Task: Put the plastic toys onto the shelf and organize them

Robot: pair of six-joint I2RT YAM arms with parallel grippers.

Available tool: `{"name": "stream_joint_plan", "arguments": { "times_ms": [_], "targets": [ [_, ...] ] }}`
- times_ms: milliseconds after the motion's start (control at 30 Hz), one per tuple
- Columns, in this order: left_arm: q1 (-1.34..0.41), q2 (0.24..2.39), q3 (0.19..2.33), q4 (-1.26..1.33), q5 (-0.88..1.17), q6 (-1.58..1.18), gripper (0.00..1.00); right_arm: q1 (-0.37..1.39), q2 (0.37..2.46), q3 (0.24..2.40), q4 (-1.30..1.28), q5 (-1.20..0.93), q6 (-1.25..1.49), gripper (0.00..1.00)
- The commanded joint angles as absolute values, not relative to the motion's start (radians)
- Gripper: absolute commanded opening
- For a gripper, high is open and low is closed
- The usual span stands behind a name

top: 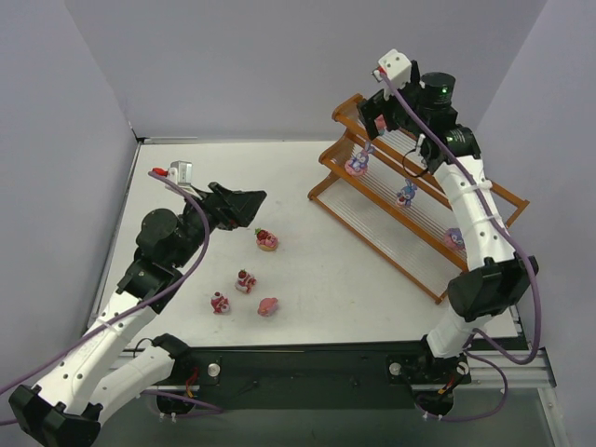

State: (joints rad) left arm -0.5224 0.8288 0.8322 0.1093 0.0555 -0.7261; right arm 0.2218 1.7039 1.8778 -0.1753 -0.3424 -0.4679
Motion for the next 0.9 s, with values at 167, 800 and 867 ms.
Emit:
{"name": "stream_joint_plan", "arguments": {
  "times_ms": [167, 800, 867],
  "targets": [
    [-0.515, 0.784, 0.914, -0.103, -0.075, -0.672, 0.97, 0.355, 1.418, 1.845, -0.226, -0.468, -0.229, 1.0],
    [-0.503, 0.686, 1.029, -0.509, -0.357, -0.672, 0.97, 1.063, 1.288, 1.171, -0.169, -0.314, -0.189, 0.84],
    [-0.502, 0.681, 1.034, -0.508, -0.356, -0.667, 0.97, 1.118, 1.351, 1.138, -0.166, -0.286, -0.245, 0.84]
  ]
}}
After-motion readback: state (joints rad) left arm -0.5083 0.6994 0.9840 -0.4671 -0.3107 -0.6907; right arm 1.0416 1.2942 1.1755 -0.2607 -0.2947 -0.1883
